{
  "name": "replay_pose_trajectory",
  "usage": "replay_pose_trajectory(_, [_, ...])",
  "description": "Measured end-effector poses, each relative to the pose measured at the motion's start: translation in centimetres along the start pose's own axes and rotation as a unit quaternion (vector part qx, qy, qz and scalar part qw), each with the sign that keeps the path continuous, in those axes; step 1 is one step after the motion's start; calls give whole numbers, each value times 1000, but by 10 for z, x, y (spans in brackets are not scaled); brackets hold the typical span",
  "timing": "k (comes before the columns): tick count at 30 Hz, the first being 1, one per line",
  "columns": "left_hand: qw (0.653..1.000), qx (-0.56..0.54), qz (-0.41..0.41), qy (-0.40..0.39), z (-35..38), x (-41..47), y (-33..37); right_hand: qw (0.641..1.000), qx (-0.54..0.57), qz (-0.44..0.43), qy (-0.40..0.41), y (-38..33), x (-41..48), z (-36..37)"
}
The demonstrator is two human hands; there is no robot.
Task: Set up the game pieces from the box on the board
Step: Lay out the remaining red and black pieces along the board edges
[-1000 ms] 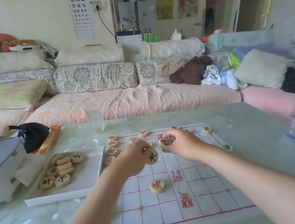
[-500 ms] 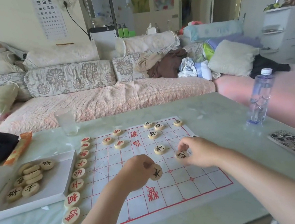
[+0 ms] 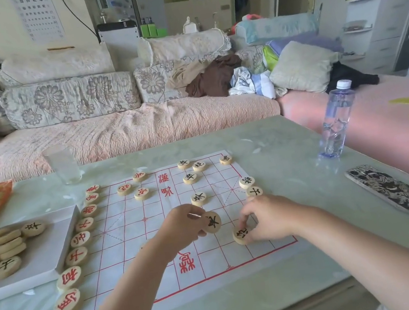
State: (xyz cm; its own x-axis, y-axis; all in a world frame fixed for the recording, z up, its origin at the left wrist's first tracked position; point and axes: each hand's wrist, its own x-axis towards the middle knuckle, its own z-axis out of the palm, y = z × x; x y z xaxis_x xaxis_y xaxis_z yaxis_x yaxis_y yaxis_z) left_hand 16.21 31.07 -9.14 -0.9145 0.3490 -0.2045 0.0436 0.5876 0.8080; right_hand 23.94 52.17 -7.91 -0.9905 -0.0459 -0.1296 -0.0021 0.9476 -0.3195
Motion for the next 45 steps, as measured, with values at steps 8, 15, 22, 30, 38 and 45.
replay_pose_trajectory(8, [991, -121, -55, -13, 6, 1, 2, 978, 195, -19, 77, -6, 4, 12])
replay_pose_trajectory(15, [969, -232, -42, -67, 12, -10, 19, 966, 215, -68, 126, -24, 6, 10])
replay_pose_trajectory(22, [990, 94, 109, 9, 28, -9, 16, 974, 180, 1, 135, 8, -8, -2])
replay_pose_trajectory(30, [950, 220, 219, -35, 55, -19, 14, 987, 118, 64, 91, 60, -52, -9])
replay_pose_trajectory(38, [943, 240, 228, -20, 63, -16, 12, 994, 67, 65, 53, 74, -70, -4])
replay_pose_trajectory(45, [942, 240, 236, 2, 57, -15, 7, 996, 34, 38, 70, 60, -59, -12])
